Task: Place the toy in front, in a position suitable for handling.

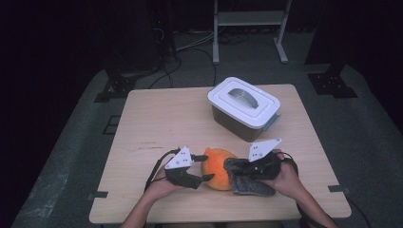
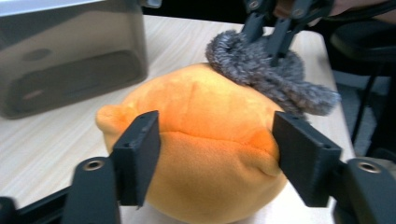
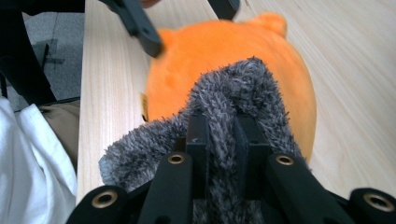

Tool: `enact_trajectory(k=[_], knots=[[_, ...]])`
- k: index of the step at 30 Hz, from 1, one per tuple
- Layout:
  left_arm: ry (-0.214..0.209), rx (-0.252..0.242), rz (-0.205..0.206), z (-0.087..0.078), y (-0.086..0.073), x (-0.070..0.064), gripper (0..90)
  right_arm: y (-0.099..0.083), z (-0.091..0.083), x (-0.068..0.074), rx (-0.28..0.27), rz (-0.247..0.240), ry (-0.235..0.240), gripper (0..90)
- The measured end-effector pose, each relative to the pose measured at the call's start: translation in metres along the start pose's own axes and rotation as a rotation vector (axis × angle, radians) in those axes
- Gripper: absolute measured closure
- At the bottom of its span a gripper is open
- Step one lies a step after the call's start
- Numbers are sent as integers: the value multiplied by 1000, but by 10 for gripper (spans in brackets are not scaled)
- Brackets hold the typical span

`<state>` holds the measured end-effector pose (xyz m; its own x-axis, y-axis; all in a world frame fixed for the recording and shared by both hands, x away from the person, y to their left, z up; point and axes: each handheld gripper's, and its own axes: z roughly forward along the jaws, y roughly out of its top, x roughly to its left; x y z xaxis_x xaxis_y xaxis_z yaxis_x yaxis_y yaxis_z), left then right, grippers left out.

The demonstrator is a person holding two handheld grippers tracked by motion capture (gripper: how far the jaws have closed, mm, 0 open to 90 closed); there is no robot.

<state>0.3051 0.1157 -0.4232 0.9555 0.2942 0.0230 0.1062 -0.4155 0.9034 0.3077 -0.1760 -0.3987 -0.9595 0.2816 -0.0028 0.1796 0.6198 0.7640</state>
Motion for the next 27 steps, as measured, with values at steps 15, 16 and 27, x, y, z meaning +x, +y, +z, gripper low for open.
enact_trajectory(k=[15,16,27], knots=[[43,-14,16,5,3,-3,458,21,-2,18,-48,-55,43,773],[43,-13,15,4,2,-2,456,22,2,20,-35,-71,45,773],[59,-3,11,1,-4,0,437,4,5,13,62,-55,42,770]])
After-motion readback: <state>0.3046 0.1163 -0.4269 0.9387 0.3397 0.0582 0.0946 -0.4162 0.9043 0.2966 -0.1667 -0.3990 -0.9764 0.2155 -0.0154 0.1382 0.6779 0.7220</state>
